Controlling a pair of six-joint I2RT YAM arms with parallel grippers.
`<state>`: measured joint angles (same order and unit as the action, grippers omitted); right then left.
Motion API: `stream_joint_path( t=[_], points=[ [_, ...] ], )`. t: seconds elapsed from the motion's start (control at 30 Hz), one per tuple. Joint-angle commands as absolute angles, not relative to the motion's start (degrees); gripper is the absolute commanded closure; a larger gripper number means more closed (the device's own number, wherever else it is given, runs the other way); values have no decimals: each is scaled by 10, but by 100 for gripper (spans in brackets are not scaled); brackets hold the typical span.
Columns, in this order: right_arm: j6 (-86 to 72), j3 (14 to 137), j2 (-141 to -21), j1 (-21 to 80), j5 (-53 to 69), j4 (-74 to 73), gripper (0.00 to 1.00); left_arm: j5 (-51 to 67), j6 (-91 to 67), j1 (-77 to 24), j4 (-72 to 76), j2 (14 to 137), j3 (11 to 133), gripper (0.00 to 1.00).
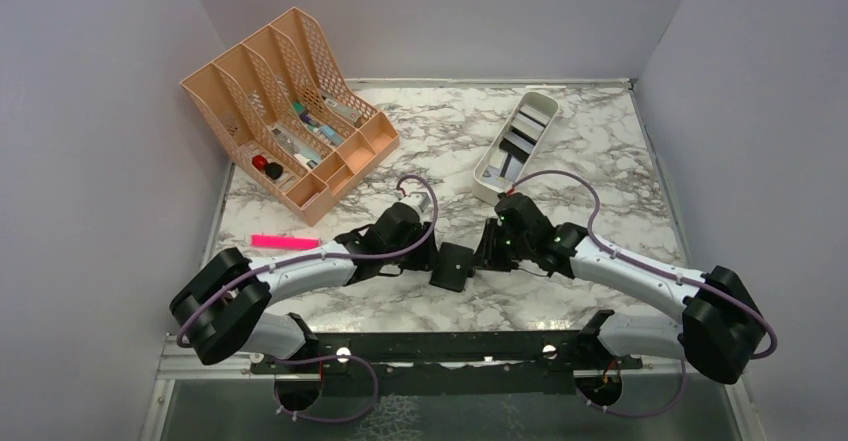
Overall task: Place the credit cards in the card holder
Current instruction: Adjust the card holder at the center of the board.
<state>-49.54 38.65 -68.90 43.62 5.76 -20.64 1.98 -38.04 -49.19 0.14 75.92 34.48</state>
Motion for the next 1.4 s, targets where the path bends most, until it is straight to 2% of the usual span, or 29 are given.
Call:
stream_joint_path(
  t=[0.0,0.1,0.2,0.37,0.5,0.6,0.73,0.87,1.0,1.1,1.3,1.37],
  points=[
    [-520,370,-678,446,59,-212,75,53,-359,-491,26,795,338,52],
    [-526,373,-679,451,40,-241,67,64,-357,-491,34,811,336,52],
    [-528,363,-674,454,37,-236,66,76,-356,-490,49,819,332,54],
    [-518,365,-687,455,42,-217,78,95,-362,-491,60,825,330,61],
    [-514,370,-695,455,35,-213,87,104,-367,-491,65,821,328,63],
    [-512,375,-701,455,26,-221,87,108,-371,-491,70,815,324,64],
    [-510,383,-712,455,17,-231,78,115,-375,-492,77,816,322,64],
    [-509,382,-718,455,15,-224,78,134,-387,-492,101,821,315,64],
    [-504,385,-720,455,8,-227,87,138,-393,-497,109,821,312,66],
    [-492,388,-715,455,0,-227,99,145,-395,-498,115,817,310,66],
    [-449,401,-720,455,1,-212,99,134,-391,-498,107,815,319,64],
    [-438,412,-743,455,20,-207,94,123,-386,-497,93,821,330,63]
  ],
)
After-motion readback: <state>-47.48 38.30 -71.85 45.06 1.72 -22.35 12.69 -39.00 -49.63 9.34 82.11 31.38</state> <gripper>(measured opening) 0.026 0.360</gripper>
